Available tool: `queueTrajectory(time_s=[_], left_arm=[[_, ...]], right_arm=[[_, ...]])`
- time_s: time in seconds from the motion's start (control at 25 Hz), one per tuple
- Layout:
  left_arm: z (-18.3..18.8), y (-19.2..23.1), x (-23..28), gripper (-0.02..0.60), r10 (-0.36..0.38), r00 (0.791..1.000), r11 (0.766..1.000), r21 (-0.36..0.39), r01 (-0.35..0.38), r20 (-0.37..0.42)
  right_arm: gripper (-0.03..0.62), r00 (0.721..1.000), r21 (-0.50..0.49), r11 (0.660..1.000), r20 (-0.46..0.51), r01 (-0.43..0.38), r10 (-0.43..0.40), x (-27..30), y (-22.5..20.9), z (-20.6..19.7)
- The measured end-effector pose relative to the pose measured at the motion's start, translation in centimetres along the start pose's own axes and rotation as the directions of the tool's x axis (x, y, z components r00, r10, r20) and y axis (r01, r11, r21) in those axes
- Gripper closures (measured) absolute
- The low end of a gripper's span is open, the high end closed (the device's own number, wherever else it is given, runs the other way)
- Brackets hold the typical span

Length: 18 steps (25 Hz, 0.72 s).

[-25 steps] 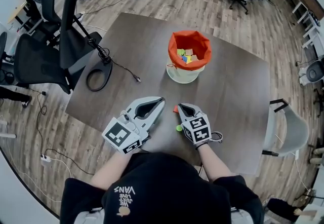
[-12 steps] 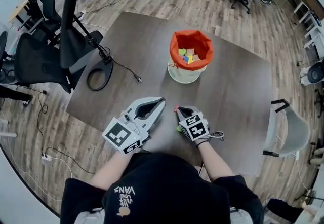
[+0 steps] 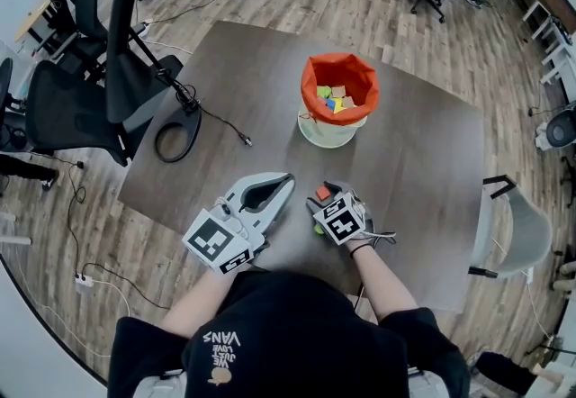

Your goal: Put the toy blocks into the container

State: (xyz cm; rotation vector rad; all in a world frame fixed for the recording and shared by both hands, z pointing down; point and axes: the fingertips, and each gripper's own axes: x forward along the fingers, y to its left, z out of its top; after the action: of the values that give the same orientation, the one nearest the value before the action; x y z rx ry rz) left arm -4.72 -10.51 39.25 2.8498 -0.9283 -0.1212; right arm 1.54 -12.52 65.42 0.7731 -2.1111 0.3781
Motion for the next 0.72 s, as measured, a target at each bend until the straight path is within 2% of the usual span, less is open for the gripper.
queueTrajectory(time_s=[0.44, 0.52, 0.72], left_arm=[[0.0, -0.1, -0.3, 0.571, 0.005, 1.000, 1.000, 0.000, -0.005, -0.001], [-0.2, -0.1, -0.4, 0.571, 0.007, 1.000, 1.000, -0.001, -0.007, -0.004], [-0.1, 0.0, -0.7, 0.571, 0.011, 1.000, 1.000, 0.004, -0.011, -0.005]], right_arm=[[0.365, 0.998, 0.018, 0.998, -0.025, 0.054, -0.054, 0.4, -0.9, -1.2], [0.437, 0.998, 0.022, 0.999, -0.029, 0.047, -0.047, 0.5, -0.9, -1.4], [0.441, 0.998, -0.010, 0.998, -0.013, 0.061, -0.061, 0.1, -0.9, -1.1]])
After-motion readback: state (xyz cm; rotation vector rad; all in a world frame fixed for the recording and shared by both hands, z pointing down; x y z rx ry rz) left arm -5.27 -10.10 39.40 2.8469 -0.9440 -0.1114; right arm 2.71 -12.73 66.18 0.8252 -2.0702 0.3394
